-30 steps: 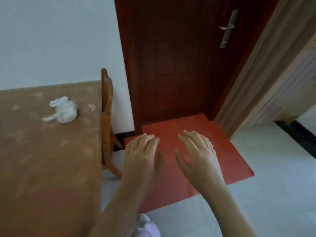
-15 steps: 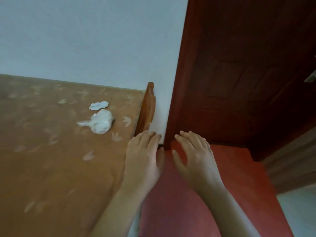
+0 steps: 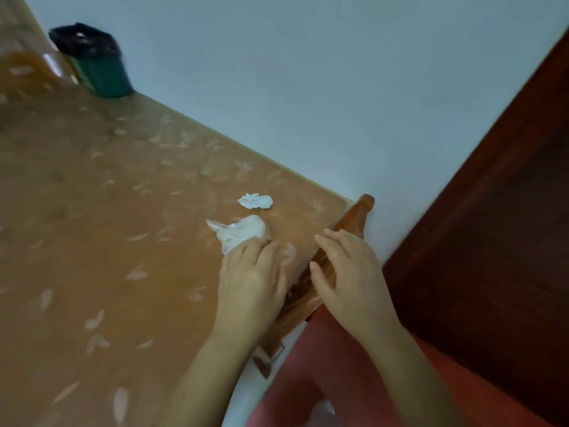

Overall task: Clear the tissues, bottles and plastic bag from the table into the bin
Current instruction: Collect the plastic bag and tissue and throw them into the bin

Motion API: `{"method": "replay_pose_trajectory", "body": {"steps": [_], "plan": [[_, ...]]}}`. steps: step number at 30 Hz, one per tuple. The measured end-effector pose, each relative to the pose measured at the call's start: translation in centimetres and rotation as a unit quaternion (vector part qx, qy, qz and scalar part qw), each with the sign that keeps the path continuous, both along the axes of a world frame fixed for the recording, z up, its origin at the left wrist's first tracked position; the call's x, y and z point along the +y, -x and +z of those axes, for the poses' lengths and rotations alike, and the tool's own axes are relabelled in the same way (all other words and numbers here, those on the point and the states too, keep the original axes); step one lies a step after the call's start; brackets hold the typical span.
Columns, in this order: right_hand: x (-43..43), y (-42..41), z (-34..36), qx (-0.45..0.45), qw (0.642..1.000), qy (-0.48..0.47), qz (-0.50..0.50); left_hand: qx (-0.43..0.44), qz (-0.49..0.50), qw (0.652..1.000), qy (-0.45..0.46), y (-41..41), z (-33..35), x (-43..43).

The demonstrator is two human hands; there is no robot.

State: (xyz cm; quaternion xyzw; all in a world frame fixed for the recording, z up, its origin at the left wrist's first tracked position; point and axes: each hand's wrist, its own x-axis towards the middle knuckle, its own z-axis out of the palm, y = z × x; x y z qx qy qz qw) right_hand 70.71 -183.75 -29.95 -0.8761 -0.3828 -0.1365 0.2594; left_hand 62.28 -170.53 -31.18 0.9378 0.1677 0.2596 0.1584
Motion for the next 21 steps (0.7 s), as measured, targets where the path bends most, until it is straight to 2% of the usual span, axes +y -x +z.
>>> {"method": "replay_pose_trajectory", "body": {"steps": [5,12,21], "plan": [[1.0,-6.1,0.1,0.009,0.997,-0.009,0.081,-0.024,0.082,0.996,0.017,-4.1,0.6,-0.4],[3.8,-11.0,-0.9,0.031,0.988,0.007,0.152,0.001,0.170,0.985,0.024,-6.4,-1.1,1.4],[9.6,-14.7,-3.3,0.033,0.981,0.056,0.182,0.047,0.222,0.971,0.078,-7.7,-4.9,6.3]]}}
